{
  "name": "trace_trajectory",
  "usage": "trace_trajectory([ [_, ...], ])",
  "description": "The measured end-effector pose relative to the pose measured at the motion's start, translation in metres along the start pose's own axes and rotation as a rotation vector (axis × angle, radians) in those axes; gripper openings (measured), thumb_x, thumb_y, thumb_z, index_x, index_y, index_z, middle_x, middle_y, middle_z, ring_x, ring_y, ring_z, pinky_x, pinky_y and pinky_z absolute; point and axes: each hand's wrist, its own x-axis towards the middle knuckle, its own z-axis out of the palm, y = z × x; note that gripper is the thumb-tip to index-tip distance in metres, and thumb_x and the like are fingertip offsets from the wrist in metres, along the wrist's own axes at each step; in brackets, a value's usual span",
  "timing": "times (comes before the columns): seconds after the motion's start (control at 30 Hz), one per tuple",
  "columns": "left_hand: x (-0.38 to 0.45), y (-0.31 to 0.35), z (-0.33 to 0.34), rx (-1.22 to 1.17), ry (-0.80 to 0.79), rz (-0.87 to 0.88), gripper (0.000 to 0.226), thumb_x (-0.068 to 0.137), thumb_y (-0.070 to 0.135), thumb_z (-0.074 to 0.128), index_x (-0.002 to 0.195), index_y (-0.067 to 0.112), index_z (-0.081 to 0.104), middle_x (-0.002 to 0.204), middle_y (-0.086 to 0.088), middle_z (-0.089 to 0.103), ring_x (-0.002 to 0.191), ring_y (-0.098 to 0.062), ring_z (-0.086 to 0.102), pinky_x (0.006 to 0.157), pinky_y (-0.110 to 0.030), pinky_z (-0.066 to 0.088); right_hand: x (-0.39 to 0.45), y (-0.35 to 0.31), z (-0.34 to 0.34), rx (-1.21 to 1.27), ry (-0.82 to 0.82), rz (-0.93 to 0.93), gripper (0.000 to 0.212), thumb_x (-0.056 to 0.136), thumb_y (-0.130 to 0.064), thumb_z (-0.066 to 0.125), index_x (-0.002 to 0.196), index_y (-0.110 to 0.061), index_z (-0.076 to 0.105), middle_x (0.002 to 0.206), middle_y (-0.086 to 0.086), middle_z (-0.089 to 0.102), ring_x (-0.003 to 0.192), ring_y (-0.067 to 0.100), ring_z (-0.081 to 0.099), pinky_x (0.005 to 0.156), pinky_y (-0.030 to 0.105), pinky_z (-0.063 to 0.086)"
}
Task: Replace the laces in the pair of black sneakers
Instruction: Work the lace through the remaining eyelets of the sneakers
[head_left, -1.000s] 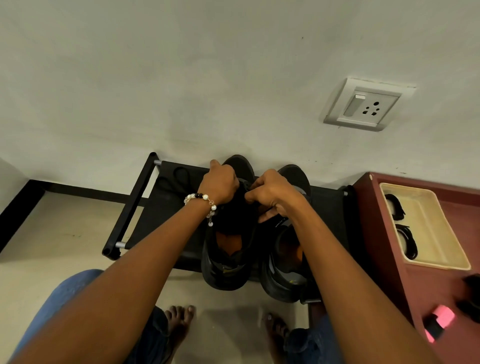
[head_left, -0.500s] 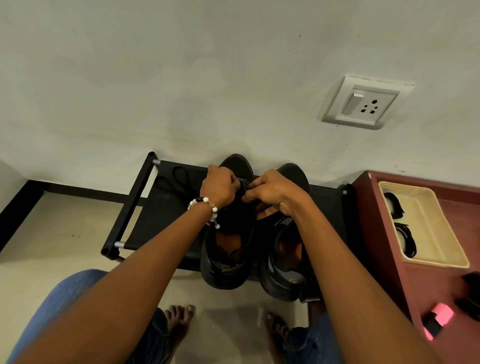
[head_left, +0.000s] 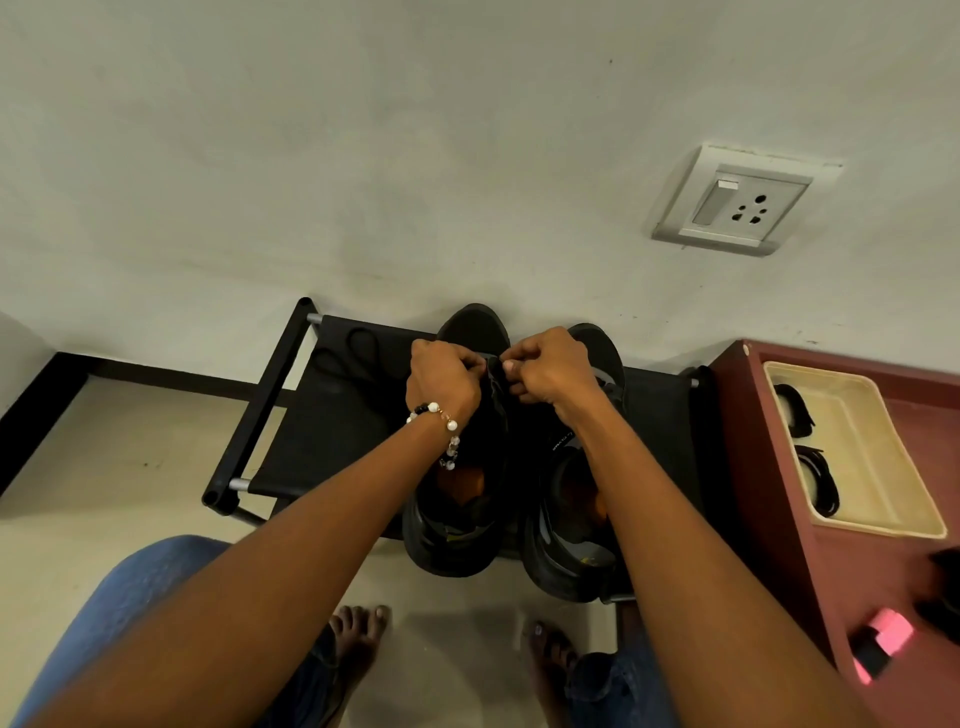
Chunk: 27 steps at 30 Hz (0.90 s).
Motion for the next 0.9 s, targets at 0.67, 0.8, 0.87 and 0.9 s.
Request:
trace_trajectory([
  [0.67,-0.011,0.008,-0.022,-0.123,0.015,-0.05,0.032,0.074,0.006,0.078,0.099,0.019,0.062,0.123,-0.009,0.05,0.094,-0.023,0.057,0.084,-0.028,0.049,0.005,-0.021,-0.009,-0.023,0.255,-0.095,0.021,0.097,-0.019,0.049,0.091,-0.004,0.062,0.095,0.01,0.068,0.085,0.025,0.068,0.082,0.042,0.056],
  [0.8,-0.021,0.016,-0.023,-0.128,0.015,-0.071,0.04,0.078,0.007,0.077,0.113,0.013,0.059,0.126,-0.011,0.044,0.104,-0.027,0.055,0.088,-0.028,0.046,-0.016,-0.054,-0.041,0.379,0.39,-0.25,0.016,0.1,-0.016,0.043,0.089,-0.015,0.055,0.093,0.008,0.07,0.084,0.019,0.071,0.083,0.043,0.058],
  [0.87,-0.022,0.023,-0.029,-0.213,0.001,-0.063,0.046,0.08,0.004,0.072,0.122,0.008,0.054,0.127,-0.013,0.048,0.111,-0.028,0.055,0.094,-0.029,0.048,-0.031,-0.07,-0.055,0.569,0.42,-0.35,0.018,0.102,-0.013,0.041,0.089,-0.016,0.053,0.091,0.008,0.071,0.08,0.017,0.073,0.079,0.04,0.059],
  [0.9,-0.022,0.028,-0.036,-0.271,-0.005,-0.044,0.045,0.084,0.003,0.066,0.126,0.006,0.051,0.128,-0.015,0.05,0.115,-0.029,0.054,0.097,-0.032,0.048,-0.037,-0.076,-0.061,0.645,0.431,-0.407,0.018,0.103,-0.012,0.04,0.09,-0.015,0.053,0.09,0.009,0.071,0.078,0.018,0.073,0.078,0.038,0.059],
])
